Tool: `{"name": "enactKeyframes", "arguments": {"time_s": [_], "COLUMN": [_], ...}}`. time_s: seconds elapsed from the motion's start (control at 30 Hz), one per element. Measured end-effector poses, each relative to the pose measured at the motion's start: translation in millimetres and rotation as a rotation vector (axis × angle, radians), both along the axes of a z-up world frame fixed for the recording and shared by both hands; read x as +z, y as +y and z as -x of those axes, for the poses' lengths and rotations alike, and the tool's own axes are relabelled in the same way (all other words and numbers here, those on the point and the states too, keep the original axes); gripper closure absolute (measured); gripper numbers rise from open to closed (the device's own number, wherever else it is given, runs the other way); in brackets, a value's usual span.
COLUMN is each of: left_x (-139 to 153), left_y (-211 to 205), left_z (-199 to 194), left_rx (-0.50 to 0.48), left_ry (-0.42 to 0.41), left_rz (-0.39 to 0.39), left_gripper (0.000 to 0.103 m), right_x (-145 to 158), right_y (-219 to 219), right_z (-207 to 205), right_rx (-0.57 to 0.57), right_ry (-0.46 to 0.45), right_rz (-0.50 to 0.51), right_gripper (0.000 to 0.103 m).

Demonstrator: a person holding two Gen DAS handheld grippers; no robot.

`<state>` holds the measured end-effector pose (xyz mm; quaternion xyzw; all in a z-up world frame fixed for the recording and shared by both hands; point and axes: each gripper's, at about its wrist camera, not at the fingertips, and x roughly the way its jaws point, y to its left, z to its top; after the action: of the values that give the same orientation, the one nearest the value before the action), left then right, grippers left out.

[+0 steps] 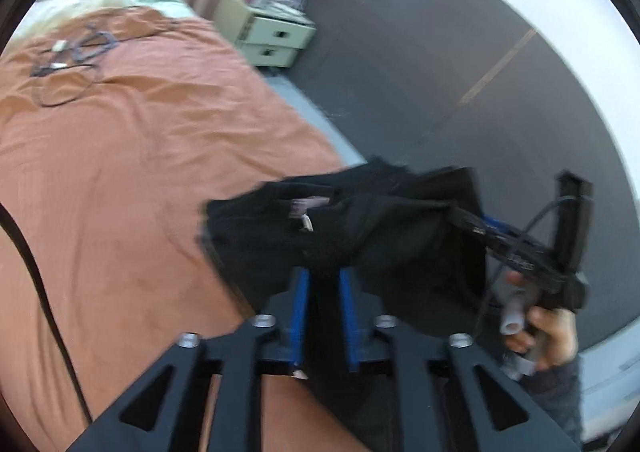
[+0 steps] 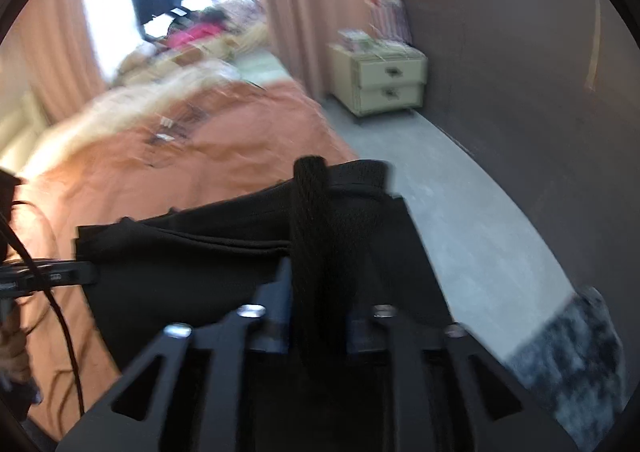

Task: Fold small clothes
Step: 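Lower the folded shirt onto the black clothes stack and open both grippers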

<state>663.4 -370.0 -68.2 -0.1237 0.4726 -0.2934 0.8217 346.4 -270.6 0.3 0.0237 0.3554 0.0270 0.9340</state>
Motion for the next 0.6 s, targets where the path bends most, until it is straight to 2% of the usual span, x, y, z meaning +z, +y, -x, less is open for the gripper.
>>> {"name": "enactKeyframes", "arguments": {"time_s": [0.03, 0.07, 0.1, 0.27, 0.43, 0.57, 0.6], "left_x": [-2.6, -4.8, -6.3, -4.7, 10.8, 27.4, 33.1], "left_y": [3.7, 9.4, 12.1, 18.8, 14.2, 13.1, 13.3], "left_z": [-0.9, 0.0, -0.4, 6.4, 28.8, 55.1, 63.3], "left_rx": [0.015, 0.025, 0.029, 0.039, 0.011, -0.012, -0.018], "left_ry": [-0.004, -0.009, -0.010, 0.009, 0.001, -0.011, -0.019], "left_rz": [-0.003, 0.006, 0.009, 0.004, -0.017, -0.028, -0.028], "left_gripper": [0.062, 0.052, 0.049, 0.049, 0.048, 0.041, 0.040], "right_x": [0.7, 10.0, 17.9, 36.1, 50.8, 57.7, 62.2], "right_y": [4.1, 8.5, 15.4, 18.2, 18.5, -2.6, -18.8], "right_z": [2.2, -1.0, -1.2, 27.4, 69.3, 112.0, 120.0], "right_rx": [-0.026, -0.036, -0.041, -0.047, -0.038, -0.049, -0.053], "right_ry": [-0.009, -0.020, -0.023, -0.021, -0.010, 0.007, 0.010], "right_rz": [0.009, 0.017, 0.019, -0.018, -0.028, -0.029, -0.034], "right_gripper": [0.035, 0.034, 0.034, 0.034, 0.034, 0.034, 0.034]}}
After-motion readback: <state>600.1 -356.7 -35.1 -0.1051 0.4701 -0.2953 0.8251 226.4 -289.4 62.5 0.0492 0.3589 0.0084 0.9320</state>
